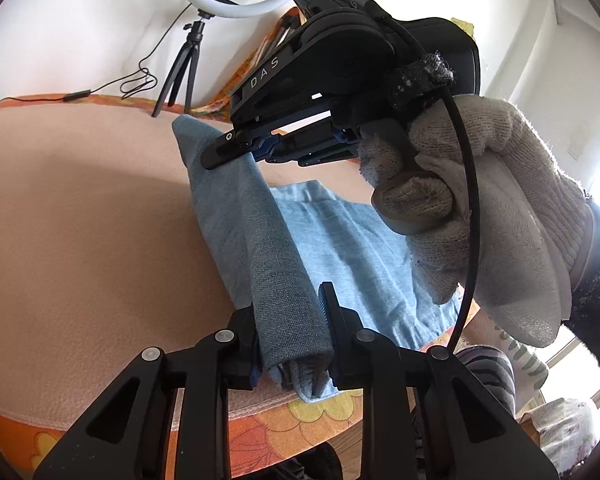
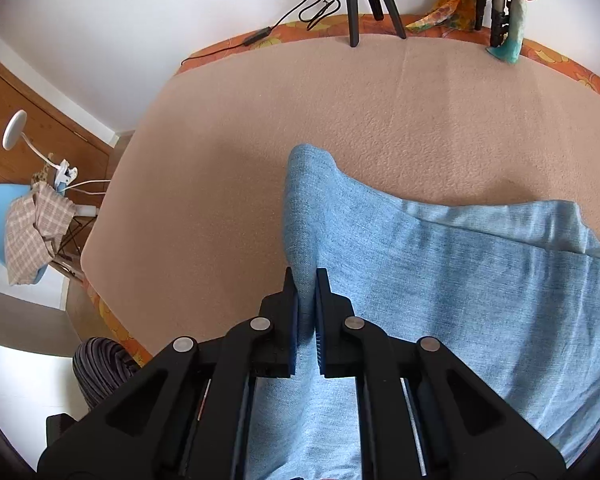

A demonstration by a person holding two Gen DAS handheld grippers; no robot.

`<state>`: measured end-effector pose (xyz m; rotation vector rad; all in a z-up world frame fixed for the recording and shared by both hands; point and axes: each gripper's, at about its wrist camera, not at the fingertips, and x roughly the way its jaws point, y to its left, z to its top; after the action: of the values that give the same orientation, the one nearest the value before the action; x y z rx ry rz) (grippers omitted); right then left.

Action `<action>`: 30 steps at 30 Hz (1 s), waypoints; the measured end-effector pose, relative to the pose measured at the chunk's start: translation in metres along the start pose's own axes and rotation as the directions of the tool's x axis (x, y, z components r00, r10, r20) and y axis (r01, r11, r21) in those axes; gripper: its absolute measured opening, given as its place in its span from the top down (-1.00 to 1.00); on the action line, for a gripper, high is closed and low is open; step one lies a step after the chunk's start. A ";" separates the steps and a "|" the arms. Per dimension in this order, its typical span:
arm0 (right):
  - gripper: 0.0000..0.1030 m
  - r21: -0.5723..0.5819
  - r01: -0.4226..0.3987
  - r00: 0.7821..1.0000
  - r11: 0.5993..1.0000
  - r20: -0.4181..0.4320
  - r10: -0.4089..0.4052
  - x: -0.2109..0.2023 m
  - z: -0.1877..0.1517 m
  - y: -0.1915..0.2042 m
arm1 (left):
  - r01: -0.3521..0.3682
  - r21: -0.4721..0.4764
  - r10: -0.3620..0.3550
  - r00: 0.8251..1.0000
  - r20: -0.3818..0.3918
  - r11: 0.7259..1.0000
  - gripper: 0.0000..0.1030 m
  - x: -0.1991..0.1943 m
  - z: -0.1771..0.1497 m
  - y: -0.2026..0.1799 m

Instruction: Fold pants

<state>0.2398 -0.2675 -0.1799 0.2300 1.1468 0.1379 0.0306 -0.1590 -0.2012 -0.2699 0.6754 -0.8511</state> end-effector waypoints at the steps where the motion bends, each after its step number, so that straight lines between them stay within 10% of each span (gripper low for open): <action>1: 0.85 0.014 -0.014 1.000 1.000 0.015 0.014 -0.007 -0.001 -0.006 | 0.008 0.010 -0.008 1.000 0.003 1.000 0.60 0.000 0.001 -0.002; 30: 0.86 0.222 0.027 0.967 0.975 0.240 -0.081 -0.162 -0.047 -0.181 | 0.309 0.194 -0.287 0.949 -0.132 0.931 0.62 0.098 0.033 -0.145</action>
<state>0.1295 -0.4737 -0.1000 0.3985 0.9164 -0.0652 0.0107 -0.3289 -0.1500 -0.1380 0.6400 -1.2271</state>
